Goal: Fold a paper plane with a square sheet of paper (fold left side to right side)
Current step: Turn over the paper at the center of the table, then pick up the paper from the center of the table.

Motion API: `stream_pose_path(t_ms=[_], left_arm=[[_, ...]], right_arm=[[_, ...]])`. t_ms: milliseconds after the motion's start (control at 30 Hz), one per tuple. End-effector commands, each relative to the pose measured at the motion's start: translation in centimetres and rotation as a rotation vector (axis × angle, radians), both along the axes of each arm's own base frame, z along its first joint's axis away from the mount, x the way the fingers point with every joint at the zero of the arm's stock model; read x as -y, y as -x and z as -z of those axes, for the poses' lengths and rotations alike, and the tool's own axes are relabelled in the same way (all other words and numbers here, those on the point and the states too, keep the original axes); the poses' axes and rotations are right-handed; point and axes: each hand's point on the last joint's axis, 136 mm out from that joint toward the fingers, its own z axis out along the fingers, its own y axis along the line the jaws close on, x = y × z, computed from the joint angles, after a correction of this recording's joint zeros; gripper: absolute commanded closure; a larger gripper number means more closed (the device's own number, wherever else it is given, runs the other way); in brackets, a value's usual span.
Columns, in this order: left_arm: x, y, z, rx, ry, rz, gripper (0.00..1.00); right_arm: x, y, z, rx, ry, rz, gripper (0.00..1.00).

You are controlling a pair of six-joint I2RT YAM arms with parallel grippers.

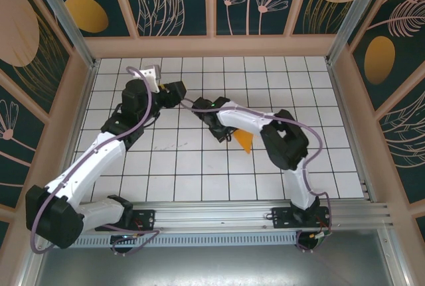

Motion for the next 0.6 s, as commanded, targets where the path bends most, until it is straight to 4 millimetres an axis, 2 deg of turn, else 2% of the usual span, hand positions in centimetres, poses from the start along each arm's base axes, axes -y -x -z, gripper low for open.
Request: stream_pose_path(t_ms=[0,133,300,433,500,567], left_arm=[[2.0,0.1,3.5,-0.120,0.078,0.068,0.31],[4.8,-0.5,7.1,-0.233,0.147,0.170,0.31],[8.7,-1.3,10.3,-0.336,0.252,0.298,0.31],[11.1,-1.8,12.7,-0.401,0.308,0.350,0.31],[12.3,-1.6,14.6,-0.448,0.315,0.375,0.31],[13.8,-2.1,14.7,-0.451,0.324,0.402,0.32]], right_arm=[[-1.0,-0.4,-5.4,0.041,-0.286,0.031,0.36],[0.9,-1.6,-9.4,0.133,-0.503,0.074,0.34],[4.3,-2.7,-13.3,0.293,-0.720,0.121,0.28],[7.3,-3.0,-14.7,0.358,-0.885,0.167,0.22],[8.3,-2.9,-14.8,0.370,-0.954,0.177,0.20],[9.4,-2.7,-14.7,0.379,-1.006,0.195,0.18]])
